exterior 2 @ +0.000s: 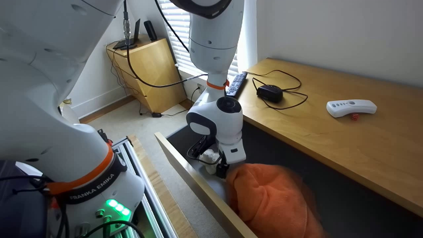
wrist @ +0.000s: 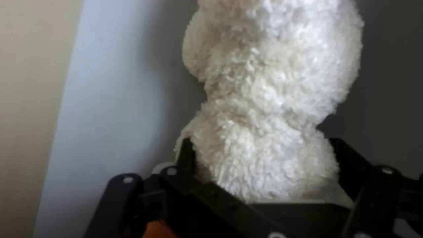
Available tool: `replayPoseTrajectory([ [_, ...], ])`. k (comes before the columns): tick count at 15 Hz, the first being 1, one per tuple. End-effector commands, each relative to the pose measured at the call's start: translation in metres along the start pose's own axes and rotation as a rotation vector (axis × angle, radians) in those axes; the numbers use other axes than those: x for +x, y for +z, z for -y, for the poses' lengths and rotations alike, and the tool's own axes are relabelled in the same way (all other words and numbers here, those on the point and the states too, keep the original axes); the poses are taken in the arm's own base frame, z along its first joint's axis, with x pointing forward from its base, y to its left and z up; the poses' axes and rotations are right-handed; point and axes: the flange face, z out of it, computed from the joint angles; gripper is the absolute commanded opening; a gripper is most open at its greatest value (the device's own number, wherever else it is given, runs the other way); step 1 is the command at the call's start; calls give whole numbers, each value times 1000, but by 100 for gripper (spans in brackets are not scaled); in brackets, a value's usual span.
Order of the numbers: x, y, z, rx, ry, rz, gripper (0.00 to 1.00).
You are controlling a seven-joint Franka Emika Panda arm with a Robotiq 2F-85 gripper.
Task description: Remove the teddy bear from the drawer
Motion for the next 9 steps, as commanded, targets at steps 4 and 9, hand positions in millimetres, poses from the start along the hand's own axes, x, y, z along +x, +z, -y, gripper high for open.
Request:
replayPoseTrajectory([
  [4,1,15,1,32,-26,-2,60],
  [9,4,10,-1,43,-13,-1,22],
])
